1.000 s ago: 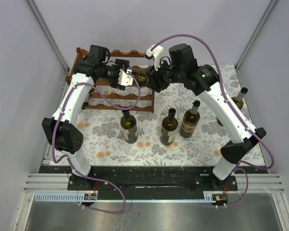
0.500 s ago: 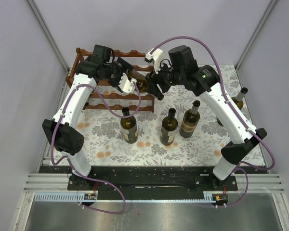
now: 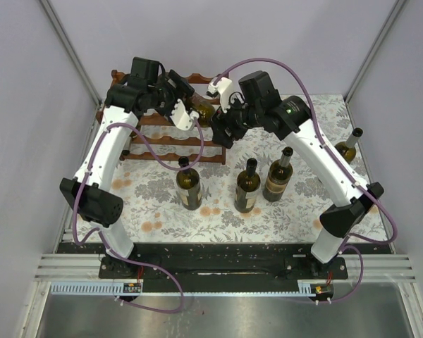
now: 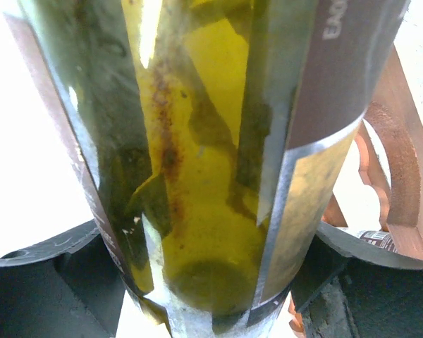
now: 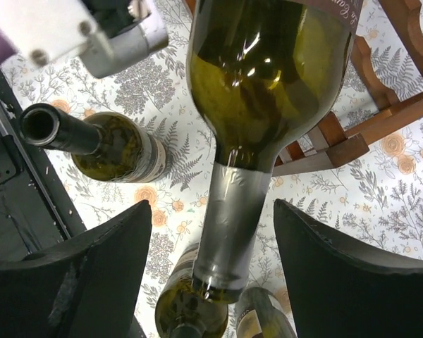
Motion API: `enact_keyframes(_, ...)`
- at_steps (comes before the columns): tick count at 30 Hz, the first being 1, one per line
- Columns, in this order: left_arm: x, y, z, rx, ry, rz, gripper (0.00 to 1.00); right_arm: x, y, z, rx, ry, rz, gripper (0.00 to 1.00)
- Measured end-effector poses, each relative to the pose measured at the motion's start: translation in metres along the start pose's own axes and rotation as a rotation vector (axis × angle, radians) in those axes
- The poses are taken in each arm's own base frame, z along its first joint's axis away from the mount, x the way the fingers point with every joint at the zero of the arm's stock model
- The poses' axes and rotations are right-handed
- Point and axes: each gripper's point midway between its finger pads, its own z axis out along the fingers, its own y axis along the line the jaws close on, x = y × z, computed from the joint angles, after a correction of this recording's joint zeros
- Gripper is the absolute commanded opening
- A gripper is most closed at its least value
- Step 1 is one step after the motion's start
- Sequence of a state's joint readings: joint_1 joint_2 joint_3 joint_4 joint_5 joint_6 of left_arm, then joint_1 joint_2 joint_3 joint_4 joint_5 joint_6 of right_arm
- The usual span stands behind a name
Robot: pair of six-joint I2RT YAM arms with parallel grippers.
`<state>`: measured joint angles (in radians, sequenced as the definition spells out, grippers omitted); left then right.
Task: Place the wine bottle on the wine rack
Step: Place the wine bottle in the wine rack.
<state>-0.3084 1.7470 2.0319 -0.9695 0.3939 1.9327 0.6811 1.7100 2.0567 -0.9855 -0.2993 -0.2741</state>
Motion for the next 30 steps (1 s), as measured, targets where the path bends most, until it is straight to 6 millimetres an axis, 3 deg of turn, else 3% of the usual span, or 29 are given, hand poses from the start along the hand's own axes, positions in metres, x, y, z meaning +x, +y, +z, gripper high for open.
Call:
enact_keyframes(11, -0.008, 0.007, -0.003, -0.003, 0.006, 0.057, 0.00, 0.016, -0.018, 0.030, 0.053, 0.082, 0.018, 0.64)
enact_keyframes(20, -0.005, 0.008, -0.006, -0.003, 0.029, 0.060, 0.00, 0.021, -0.016, 0.033, 0.054, 0.100, 0.020, 0.47)
enact_keyframes(23, -0.005, 0.008, -0.006, -0.003, 0.035, 0.061, 0.00, 0.022, -0.016, 0.032, 0.055, 0.105, 0.026, 0.32)
enact_keyframes(26, -0.005, 0.008, -0.007, -0.005, 0.034, 0.042, 0.00, 0.023, -0.022, 0.031, 0.085, 0.109, 0.046, 0.04)
enact_keyframes(30, -0.005, 0.008, -0.007, -0.006, 0.039, 0.046, 0.00, 0.023, -0.022, 0.031, 0.084, 0.111, 0.044, 0.00)
